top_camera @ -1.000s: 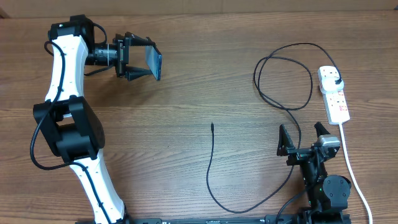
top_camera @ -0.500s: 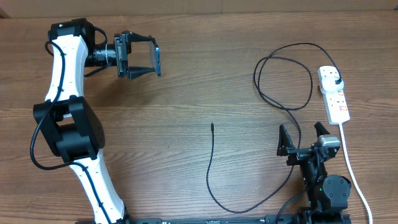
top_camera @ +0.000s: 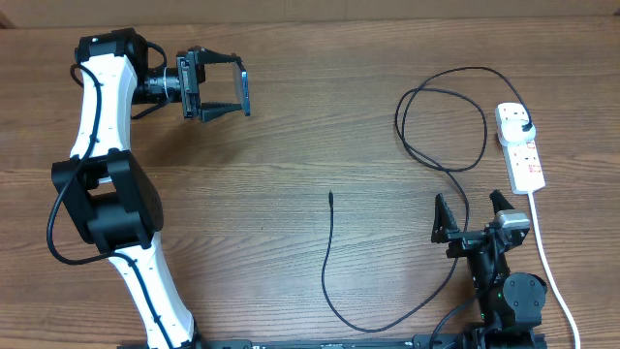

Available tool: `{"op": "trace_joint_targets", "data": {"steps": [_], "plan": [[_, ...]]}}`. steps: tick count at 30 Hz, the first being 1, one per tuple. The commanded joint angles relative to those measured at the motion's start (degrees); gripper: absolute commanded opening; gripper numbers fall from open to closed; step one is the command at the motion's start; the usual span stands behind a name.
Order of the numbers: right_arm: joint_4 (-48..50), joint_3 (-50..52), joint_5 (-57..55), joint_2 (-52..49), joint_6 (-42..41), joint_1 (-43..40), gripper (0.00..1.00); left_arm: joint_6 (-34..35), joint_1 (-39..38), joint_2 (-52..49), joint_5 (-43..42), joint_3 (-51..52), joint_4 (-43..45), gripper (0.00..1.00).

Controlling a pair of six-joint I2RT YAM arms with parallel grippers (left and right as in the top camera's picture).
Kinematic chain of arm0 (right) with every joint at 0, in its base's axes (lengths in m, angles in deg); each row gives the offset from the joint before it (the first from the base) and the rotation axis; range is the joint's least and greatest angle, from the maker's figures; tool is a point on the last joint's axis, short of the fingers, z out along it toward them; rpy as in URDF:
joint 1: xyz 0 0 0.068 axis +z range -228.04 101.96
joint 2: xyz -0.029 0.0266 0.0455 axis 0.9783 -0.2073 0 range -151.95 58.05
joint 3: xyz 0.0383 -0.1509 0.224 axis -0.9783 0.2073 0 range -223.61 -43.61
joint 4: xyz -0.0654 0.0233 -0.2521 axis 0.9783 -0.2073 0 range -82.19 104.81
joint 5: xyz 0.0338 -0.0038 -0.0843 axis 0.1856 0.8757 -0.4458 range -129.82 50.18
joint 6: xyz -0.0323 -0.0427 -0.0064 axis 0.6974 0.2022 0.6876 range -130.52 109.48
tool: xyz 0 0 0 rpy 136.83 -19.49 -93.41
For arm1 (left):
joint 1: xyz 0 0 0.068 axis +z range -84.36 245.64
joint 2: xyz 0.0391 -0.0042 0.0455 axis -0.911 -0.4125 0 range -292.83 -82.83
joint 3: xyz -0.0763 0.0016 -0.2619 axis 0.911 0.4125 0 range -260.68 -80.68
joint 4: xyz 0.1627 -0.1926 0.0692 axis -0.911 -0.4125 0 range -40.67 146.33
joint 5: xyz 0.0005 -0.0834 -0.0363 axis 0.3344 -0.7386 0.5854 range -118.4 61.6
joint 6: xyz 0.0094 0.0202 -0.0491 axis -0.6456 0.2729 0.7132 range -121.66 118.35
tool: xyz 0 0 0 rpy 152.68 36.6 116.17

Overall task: Plug charger to phone and switch on socket
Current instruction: 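Hold the phone upright in the air with the left gripper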

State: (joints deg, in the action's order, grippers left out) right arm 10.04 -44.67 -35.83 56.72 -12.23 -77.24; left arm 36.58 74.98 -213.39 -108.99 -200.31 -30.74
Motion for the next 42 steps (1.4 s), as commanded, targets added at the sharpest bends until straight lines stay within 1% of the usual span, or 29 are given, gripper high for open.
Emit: {"op": "trace_joint_targets", "data": {"steps": [1,13,21,42], "plan": [[0.1,0.6,-0.8,0.6,0.1,0.2,1.0,0.8,-0.4,-0.1,-3.4,-1.8,-0.1,0.04],[0.1,0.6,-0.8,0.6,0.1,0.2,1.0,0.8,-0.4,-0.1,-3.3,-1.8,-0.1,0.04],[0.1,0.6,-0.8,0.6,0.1,0.2,1.0,2.8,-0.4,-0.1,-3.3,-1.8,-0.1,0.04],[0.1,0.6,-0.8,0.6,0.1,0.2,1.0,2.8,-0.4,-0.1,-3.3,-1.8,-0.1,0.04]]}}
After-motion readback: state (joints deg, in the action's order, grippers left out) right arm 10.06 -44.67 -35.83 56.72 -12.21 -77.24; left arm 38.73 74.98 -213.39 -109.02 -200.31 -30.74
